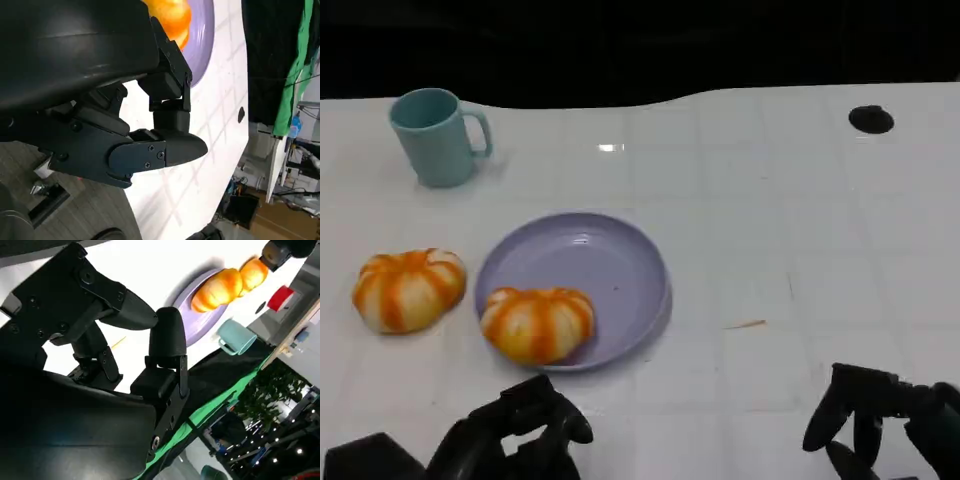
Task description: Grasp the bread from the table and place it into the plate.
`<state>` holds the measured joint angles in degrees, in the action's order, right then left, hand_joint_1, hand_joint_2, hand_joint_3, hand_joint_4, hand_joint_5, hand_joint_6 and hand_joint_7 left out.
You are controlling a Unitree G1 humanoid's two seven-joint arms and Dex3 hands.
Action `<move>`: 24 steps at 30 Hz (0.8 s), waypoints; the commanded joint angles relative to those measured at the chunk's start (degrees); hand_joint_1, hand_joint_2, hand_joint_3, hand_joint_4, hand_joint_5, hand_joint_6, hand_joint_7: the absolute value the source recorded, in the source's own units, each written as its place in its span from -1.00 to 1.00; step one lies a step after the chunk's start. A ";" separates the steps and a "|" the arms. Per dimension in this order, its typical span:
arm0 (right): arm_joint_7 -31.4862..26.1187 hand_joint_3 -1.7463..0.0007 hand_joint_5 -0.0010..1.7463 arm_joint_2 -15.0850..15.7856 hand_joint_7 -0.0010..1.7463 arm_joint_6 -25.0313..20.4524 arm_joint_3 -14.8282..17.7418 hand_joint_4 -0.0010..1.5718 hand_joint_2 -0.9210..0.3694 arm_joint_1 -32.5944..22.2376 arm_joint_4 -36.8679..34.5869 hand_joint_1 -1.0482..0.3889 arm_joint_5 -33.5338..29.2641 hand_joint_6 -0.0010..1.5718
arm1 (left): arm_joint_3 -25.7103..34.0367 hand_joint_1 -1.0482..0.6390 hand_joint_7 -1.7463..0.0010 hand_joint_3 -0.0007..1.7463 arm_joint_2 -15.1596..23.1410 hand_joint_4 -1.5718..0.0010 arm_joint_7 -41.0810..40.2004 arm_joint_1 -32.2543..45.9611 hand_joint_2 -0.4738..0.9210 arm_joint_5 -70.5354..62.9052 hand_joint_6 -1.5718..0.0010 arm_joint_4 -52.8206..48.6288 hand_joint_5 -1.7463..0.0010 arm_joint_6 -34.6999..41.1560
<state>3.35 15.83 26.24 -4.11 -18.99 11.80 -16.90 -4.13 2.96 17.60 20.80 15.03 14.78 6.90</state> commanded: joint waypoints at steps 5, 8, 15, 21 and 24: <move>-2.57 -0.41 1.00 -0.66 0.68 1.26 0.80 0.10 -0.24 1.55 -2.99 0.24 -1.41 -0.04 | 0.49 -0.60 -0.67 -0.37 0.98 -0.01 0.63 -0.07 1.00 0.13 0.16 -0.27 -1.00 -0.70; -2.70 -0.41 1.00 -0.86 0.67 1.17 0.61 0.10 -0.24 1.87 -3.40 0.24 -1.42 -0.03 | 0.62 -0.59 -0.67 -0.37 0.96 -0.01 0.51 -0.07 1.00 0.29 0.17 -0.19 -1.00 -0.43; -3.16 -0.41 1.00 -1.14 0.65 1.50 0.07 0.11 -0.21 2.44 -4.70 0.24 -2.07 -0.02 | 0.95 -0.59 -0.67 -0.37 1.12 -0.01 0.75 -0.36 1.00 0.18 0.16 -0.88 -1.00 -0.81; -3.56 -0.38 1.00 -1.56 0.60 1.51 -0.06 0.11 -0.21 2.68 -4.67 0.23 -2.25 0.00 | 1.31 -0.59 -0.67 -0.37 1.28 -0.01 1.41 -0.63 1.00 0.44 0.16 -1.44 -1.00 -1.20; -3.48 -0.38 1.00 -1.71 0.58 1.77 -0.04 0.13 -0.20 2.84 -4.76 0.24 -2.21 0.01 | 1.51 -0.58 -0.67 -0.37 1.29 -0.01 1.59 -0.75 1.00 0.41 0.16 -1.60 -1.00 -1.29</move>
<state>0.51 14.12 27.21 -4.39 -16.47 7.57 -19.43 -3.10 3.47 18.57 20.26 14.97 13.56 6.49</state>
